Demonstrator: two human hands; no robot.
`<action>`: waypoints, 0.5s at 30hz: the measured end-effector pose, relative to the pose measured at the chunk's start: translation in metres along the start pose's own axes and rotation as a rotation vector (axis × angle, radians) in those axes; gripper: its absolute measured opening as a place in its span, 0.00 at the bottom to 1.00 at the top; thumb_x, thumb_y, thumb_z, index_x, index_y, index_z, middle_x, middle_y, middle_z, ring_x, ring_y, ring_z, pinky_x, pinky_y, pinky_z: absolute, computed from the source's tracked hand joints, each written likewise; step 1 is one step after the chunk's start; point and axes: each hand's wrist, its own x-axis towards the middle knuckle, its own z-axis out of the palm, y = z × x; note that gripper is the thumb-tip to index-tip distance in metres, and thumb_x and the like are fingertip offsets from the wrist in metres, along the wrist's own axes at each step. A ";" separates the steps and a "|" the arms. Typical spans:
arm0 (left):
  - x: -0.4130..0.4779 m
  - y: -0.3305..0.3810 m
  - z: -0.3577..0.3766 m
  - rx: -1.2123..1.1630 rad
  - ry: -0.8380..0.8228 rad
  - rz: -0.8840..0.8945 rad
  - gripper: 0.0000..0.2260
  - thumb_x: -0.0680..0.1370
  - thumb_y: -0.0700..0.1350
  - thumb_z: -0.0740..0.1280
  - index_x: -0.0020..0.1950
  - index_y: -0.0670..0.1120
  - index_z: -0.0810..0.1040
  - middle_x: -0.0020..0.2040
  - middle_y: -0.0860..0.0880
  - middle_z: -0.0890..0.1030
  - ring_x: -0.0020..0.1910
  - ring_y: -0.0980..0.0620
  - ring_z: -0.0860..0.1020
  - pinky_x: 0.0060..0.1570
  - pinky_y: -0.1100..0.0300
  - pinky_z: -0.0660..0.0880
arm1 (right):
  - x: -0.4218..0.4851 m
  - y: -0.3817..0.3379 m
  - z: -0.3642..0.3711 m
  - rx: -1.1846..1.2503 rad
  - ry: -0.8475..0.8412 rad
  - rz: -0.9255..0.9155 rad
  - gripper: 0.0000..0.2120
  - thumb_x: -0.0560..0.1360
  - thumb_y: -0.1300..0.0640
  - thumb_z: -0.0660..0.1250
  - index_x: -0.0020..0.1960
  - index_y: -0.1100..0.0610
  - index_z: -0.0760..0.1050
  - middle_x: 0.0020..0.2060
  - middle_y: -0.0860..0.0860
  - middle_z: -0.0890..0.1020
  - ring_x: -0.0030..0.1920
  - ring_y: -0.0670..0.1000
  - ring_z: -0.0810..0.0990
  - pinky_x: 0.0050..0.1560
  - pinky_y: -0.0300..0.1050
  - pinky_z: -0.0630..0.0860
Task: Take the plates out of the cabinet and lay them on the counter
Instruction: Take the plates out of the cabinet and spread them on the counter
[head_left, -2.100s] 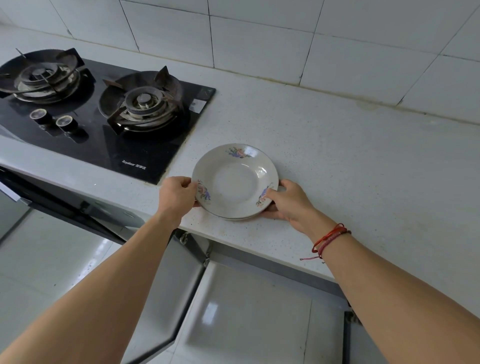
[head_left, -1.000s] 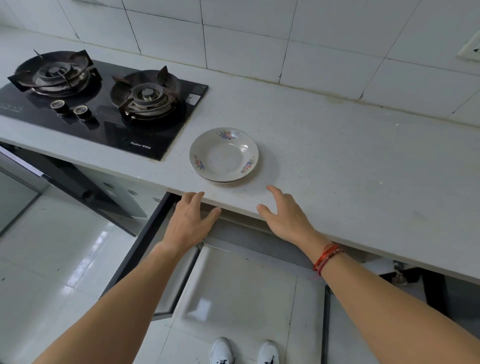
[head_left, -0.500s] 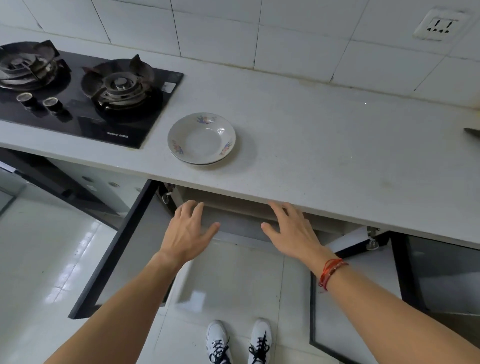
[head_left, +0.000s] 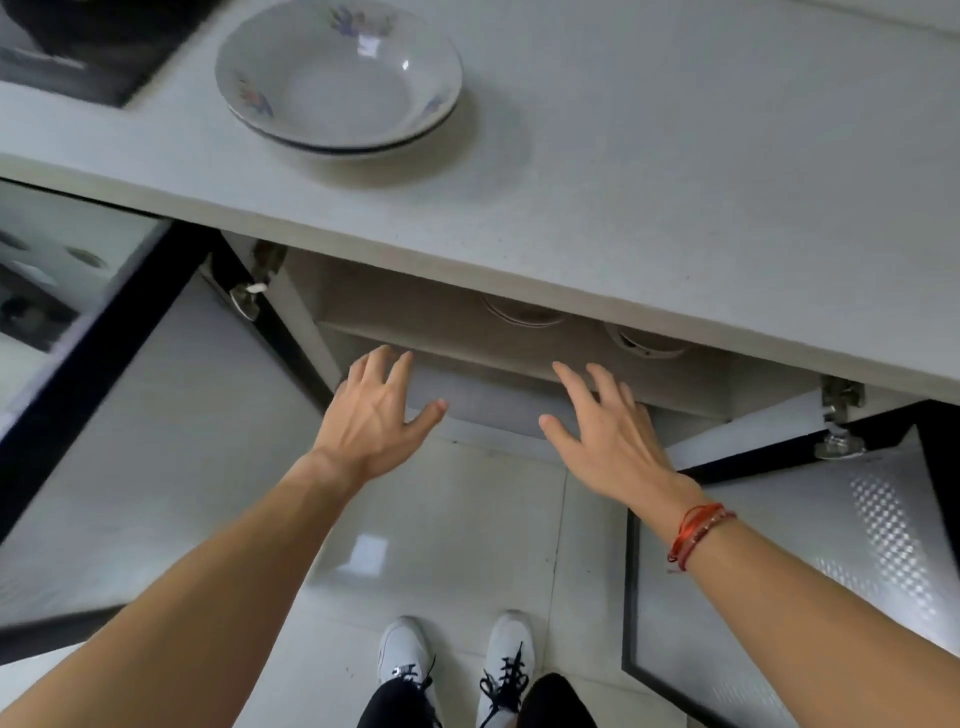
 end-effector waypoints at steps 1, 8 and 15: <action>0.010 -0.004 0.011 -0.002 0.010 0.004 0.34 0.77 0.64 0.58 0.74 0.42 0.64 0.73 0.40 0.66 0.71 0.38 0.64 0.68 0.44 0.67 | 0.009 0.006 0.011 -0.002 0.006 0.004 0.30 0.80 0.40 0.57 0.79 0.46 0.54 0.77 0.59 0.59 0.73 0.60 0.61 0.69 0.58 0.64; 0.083 -0.021 0.074 -0.001 0.067 0.036 0.32 0.77 0.64 0.58 0.74 0.44 0.64 0.73 0.42 0.64 0.69 0.39 0.64 0.66 0.46 0.66 | 0.076 0.042 0.067 -0.045 0.118 0.036 0.30 0.79 0.41 0.59 0.79 0.46 0.55 0.76 0.60 0.60 0.72 0.62 0.62 0.67 0.57 0.66; 0.139 -0.023 0.117 -0.017 0.107 0.091 0.32 0.77 0.63 0.58 0.74 0.45 0.62 0.74 0.43 0.63 0.71 0.42 0.63 0.66 0.47 0.67 | 0.129 0.072 0.100 -0.020 0.177 0.048 0.31 0.79 0.41 0.59 0.79 0.46 0.54 0.76 0.58 0.59 0.73 0.63 0.62 0.68 0.61 0.65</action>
